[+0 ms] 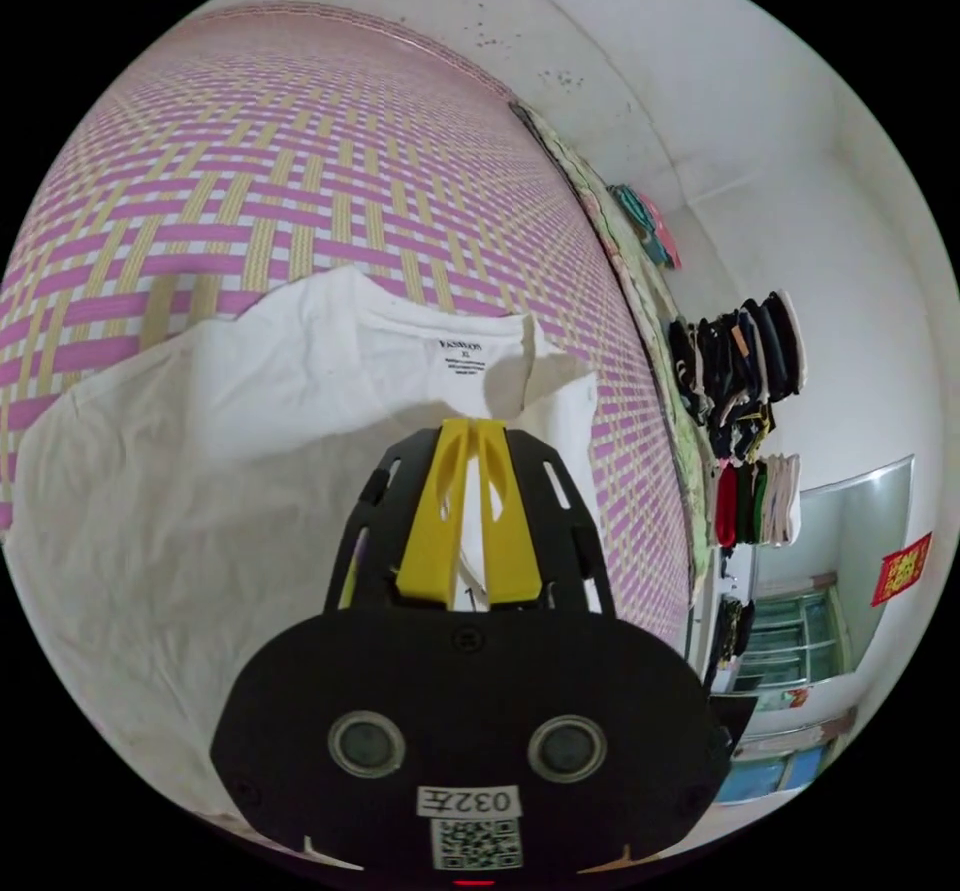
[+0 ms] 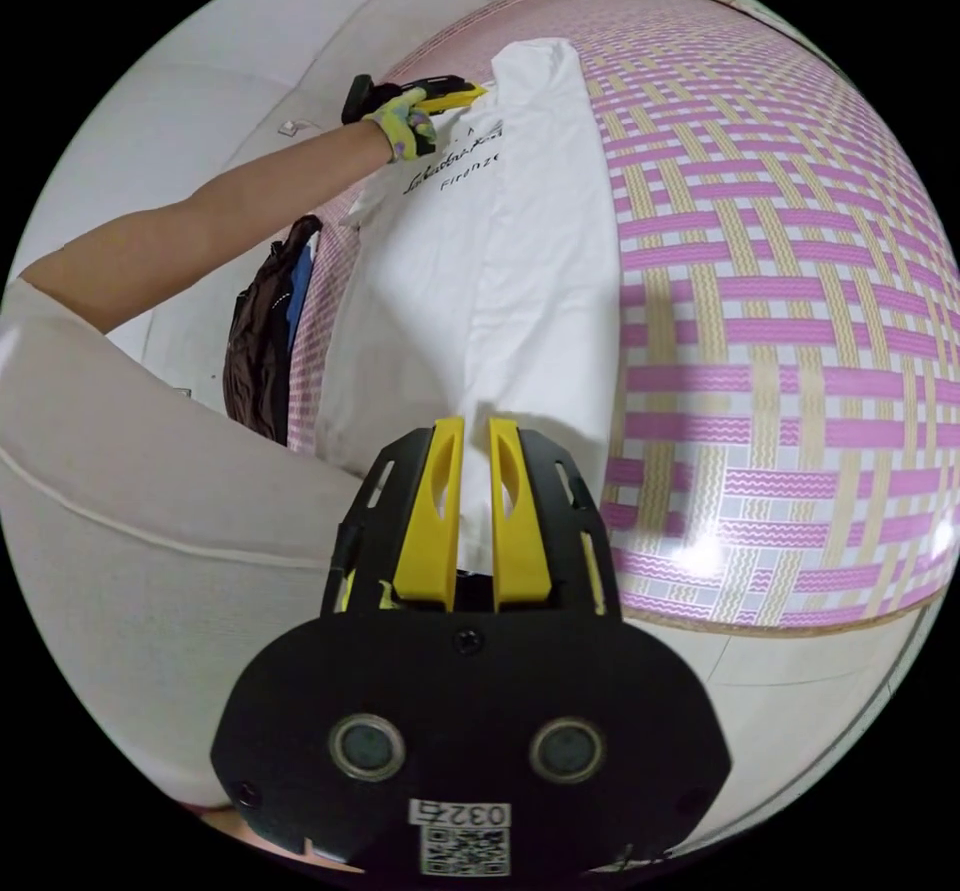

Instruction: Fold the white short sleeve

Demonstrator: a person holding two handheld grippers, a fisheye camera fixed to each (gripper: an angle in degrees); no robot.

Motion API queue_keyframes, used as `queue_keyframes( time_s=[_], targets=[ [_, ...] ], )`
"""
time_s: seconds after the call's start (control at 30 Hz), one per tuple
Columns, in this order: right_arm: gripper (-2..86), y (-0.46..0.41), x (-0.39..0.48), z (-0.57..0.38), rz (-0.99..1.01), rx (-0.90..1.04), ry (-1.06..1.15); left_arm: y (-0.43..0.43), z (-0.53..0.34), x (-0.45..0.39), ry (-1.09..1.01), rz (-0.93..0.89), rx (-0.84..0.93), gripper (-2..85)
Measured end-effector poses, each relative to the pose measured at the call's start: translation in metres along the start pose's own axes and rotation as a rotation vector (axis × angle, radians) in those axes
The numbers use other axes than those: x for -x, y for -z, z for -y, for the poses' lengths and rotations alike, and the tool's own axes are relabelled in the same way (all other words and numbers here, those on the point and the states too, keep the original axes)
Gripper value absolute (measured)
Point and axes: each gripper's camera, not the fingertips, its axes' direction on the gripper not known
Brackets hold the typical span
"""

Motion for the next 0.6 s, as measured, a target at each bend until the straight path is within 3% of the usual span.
queue_keyframes(
  time_s=[0.2, 0.27, 0.37, 0.47, 0.57, 0.6],
  targets=[
    [4.5, -0.011, -0.01, -0.004, -0.017, 0.028, -0.021, 0.054, -0.017, -0.002, -0.012, -0.115, -0.151, -0.9],
    [3.4, -0.012, -0.013, -0.004, -0.016, 0.028, -0.029, 0.061, -0.023, 0.003, 0.03, -0.071, -0.156, -0.8],
    [1.0, -0.013, -0.021, -0.004, -0.007, 0.034, -0.044, 0.052, -0.028, 0.022, 0.14, 0.104, -0.024, -0.7],
    [1.5, -0.013, -0.024, -0.004, 0.001, 0.041, -0.042, 0.076, -0.048, 0.034, 0.237, 0.004, -0.126, 0.3],
    [4.1, -0.012, -0.019, -0.007, -0.019, 0.038, -0.03, 0.104, -0.07, 0.015, 0.134, -0.024, -0.224, 0.7],
    [4.5, -0.012, -0.017, -0.009, -0.027, 0.036, -0.028, 0.101, -0.075, 0.009, 0.104, -0.035, -0.176, 0.6]
  ],
)
